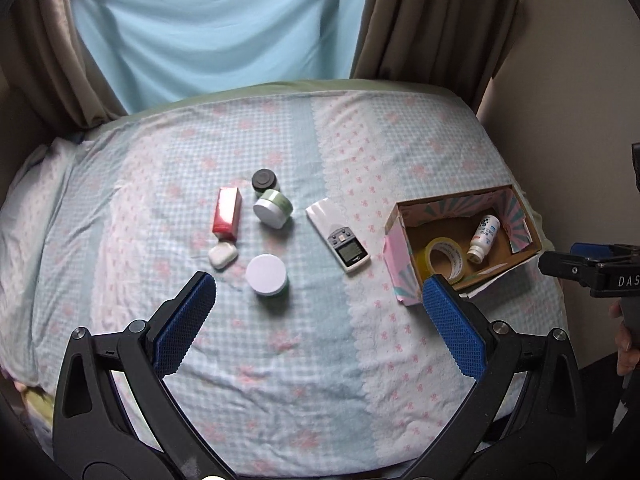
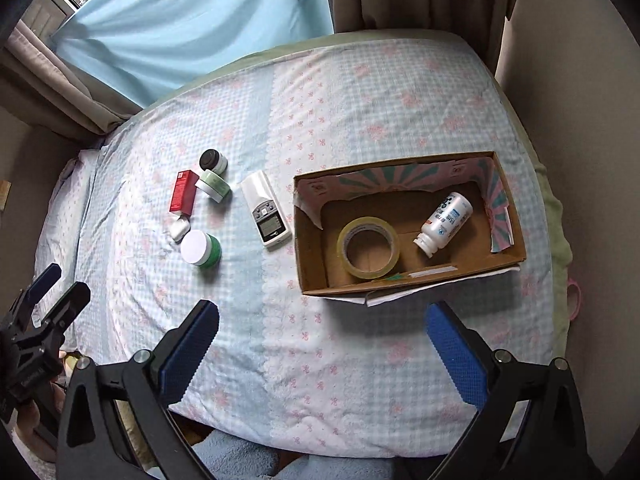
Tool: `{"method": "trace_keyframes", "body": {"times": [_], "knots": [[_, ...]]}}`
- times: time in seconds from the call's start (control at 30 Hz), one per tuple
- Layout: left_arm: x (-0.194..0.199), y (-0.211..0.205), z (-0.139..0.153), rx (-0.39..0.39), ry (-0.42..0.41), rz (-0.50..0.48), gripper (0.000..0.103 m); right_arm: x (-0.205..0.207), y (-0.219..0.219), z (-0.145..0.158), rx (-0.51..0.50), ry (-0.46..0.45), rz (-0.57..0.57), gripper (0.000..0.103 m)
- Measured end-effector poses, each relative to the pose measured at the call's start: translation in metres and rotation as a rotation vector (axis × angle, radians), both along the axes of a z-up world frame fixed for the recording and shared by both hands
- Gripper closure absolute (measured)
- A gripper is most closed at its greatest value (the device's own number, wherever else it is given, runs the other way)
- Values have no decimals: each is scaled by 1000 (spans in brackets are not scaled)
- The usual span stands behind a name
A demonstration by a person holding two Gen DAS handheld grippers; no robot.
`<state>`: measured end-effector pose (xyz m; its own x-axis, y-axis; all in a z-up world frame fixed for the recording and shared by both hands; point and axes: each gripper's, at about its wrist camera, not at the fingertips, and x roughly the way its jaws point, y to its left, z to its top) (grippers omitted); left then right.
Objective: Organize rigid objects
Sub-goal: 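Lift both tools out of the box and move back over the remaining items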
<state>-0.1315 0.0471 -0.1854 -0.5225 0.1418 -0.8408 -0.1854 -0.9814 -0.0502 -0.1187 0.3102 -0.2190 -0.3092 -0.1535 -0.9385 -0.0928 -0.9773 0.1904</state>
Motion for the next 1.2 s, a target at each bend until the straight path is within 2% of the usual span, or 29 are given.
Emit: {"method": "trace_keyframes", "body": {"times": [0.3, 0.4, 0.6, 0.77, 0.97, 1.2], "knots": [[-8, -118, 14, 36, 39, -13, 0, 24, -121, 2, 48, 47, 15, 0], [-22, -155, 8, 47, 23, -16, 0, 22, -157, 4, 51, 82, 14, 0], [-64, -204, -15, 9, -13, -67, 0, 9, -213, -5, 77, 101, 9, 0], [-109, -218, -43, 11, -50, -106, 0, -3, -241, -21, 121, 78, 29, 0], [-160, -212, -82, 4, -125, -129, 0, -26, -256, -54, 151, 16, 57, 0], [-219, -185, -154, -3, -247, -150, 0, -74, -272, -110, 177, -73, 113, 0]]}}
